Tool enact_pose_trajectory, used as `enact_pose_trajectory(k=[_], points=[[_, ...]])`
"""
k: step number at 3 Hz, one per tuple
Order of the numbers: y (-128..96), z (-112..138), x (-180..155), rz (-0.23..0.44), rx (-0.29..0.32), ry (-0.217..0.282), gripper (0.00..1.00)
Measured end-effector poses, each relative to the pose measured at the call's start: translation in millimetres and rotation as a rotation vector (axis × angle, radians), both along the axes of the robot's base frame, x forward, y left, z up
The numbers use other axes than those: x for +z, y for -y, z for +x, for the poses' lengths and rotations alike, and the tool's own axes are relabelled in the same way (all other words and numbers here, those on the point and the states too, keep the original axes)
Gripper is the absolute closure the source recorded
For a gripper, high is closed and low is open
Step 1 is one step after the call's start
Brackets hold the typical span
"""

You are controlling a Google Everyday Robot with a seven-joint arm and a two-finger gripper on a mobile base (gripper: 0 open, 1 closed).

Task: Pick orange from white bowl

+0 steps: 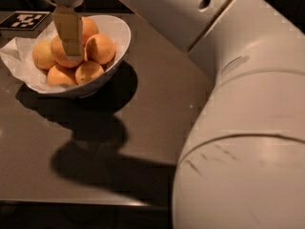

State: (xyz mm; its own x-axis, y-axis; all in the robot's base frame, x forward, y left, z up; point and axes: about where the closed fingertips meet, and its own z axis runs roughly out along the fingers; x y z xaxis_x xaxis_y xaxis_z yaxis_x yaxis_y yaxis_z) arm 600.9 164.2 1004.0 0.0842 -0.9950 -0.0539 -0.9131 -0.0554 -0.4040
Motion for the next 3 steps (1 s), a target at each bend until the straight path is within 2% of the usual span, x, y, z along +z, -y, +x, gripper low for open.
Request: enact_pose_trajectory(k=[1, 3], points=[[-9, 11, -2, 0.004, 0.017, -0.015, 0.01], [-44, 21, -20, -0.019, 0.124, -0.059, 0.10]])
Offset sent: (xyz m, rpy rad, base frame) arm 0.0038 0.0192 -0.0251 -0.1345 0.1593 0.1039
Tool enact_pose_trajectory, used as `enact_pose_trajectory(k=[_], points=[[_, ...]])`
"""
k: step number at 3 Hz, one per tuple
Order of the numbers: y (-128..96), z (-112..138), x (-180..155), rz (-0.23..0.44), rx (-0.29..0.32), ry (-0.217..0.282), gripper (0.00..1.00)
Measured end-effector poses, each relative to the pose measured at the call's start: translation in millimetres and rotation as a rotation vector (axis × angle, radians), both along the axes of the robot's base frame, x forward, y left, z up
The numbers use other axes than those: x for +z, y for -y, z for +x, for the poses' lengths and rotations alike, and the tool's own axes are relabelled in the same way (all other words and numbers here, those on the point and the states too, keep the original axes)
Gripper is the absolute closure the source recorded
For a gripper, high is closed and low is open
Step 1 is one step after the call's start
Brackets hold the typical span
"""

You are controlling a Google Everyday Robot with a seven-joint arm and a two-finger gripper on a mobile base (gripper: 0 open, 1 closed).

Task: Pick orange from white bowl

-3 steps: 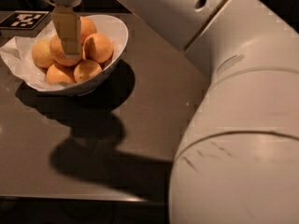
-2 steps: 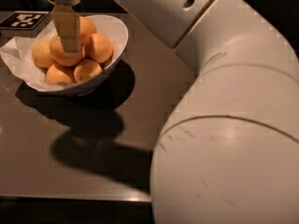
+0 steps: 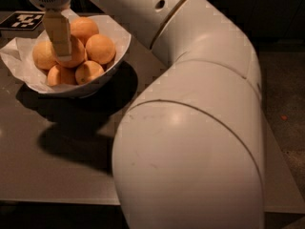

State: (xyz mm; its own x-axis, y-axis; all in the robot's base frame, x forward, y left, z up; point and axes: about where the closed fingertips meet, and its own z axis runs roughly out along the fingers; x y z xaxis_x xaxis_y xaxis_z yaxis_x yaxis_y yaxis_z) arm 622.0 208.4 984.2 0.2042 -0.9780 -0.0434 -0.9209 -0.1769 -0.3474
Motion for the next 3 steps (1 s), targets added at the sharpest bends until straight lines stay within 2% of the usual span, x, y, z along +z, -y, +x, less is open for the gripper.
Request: enact_pose_trajectory(k=[2, 3], points=[[-8, 7, -15, -0.011, 0.032, -0.037, 0.24], [-7, 10, -20, -0.016, 0.033, -0.051, 0.23]])
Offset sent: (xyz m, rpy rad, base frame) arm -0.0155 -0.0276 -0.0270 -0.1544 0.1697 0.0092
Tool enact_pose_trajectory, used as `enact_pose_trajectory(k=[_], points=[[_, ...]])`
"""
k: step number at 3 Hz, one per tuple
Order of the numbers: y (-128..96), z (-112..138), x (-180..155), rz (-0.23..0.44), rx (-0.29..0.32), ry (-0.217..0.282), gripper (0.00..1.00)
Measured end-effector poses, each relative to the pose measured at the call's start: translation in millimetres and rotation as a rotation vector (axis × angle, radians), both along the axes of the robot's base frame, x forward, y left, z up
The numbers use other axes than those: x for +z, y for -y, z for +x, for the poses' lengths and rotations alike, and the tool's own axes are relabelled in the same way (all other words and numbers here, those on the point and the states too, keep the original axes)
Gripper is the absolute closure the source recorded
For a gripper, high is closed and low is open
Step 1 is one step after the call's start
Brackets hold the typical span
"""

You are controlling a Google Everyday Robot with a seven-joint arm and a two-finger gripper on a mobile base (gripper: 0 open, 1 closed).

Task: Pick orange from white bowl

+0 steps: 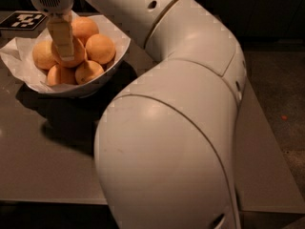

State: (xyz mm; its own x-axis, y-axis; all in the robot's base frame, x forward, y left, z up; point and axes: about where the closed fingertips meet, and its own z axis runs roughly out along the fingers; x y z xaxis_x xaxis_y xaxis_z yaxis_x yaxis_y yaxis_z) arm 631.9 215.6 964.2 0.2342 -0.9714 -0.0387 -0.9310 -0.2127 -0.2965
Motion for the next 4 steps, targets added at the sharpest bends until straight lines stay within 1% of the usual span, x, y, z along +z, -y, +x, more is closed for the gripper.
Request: enact_pose_trajectory(k=[1, 3, 4], points=[[1, 2, -5, -0.004, -0.002, -0.014, 0.23], [4, 1, -23, -0.023, -0.017, -0.058, 0.27], [5, 0, -29, -0.032, -0.018, -0.070, 0.29]])
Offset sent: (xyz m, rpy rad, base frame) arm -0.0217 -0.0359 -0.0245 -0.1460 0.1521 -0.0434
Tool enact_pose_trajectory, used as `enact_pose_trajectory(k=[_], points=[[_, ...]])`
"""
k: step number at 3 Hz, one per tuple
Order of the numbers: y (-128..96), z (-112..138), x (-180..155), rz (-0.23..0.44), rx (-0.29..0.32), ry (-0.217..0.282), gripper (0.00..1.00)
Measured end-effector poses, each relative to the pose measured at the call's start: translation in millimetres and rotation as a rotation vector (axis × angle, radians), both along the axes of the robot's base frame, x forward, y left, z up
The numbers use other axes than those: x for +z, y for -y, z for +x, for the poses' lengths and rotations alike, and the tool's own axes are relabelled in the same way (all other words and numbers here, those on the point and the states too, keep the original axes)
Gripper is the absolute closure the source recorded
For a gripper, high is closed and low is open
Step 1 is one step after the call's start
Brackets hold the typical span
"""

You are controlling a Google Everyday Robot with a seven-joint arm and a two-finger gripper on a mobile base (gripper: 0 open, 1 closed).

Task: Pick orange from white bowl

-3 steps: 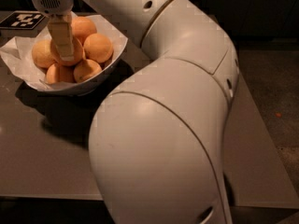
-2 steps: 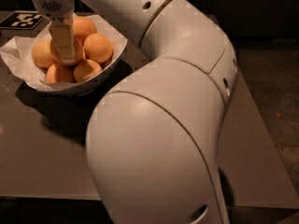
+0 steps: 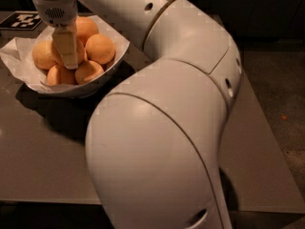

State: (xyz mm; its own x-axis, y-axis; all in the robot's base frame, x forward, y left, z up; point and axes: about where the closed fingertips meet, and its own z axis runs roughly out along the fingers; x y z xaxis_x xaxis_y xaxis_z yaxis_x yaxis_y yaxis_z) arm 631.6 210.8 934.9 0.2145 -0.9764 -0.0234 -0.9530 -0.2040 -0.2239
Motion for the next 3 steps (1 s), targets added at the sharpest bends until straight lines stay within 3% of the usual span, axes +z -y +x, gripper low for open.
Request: enact_pose_trajectory(k=[3], points=[[-6, 10, -15, -0.039, 0.022, -0.016, 0.28]])
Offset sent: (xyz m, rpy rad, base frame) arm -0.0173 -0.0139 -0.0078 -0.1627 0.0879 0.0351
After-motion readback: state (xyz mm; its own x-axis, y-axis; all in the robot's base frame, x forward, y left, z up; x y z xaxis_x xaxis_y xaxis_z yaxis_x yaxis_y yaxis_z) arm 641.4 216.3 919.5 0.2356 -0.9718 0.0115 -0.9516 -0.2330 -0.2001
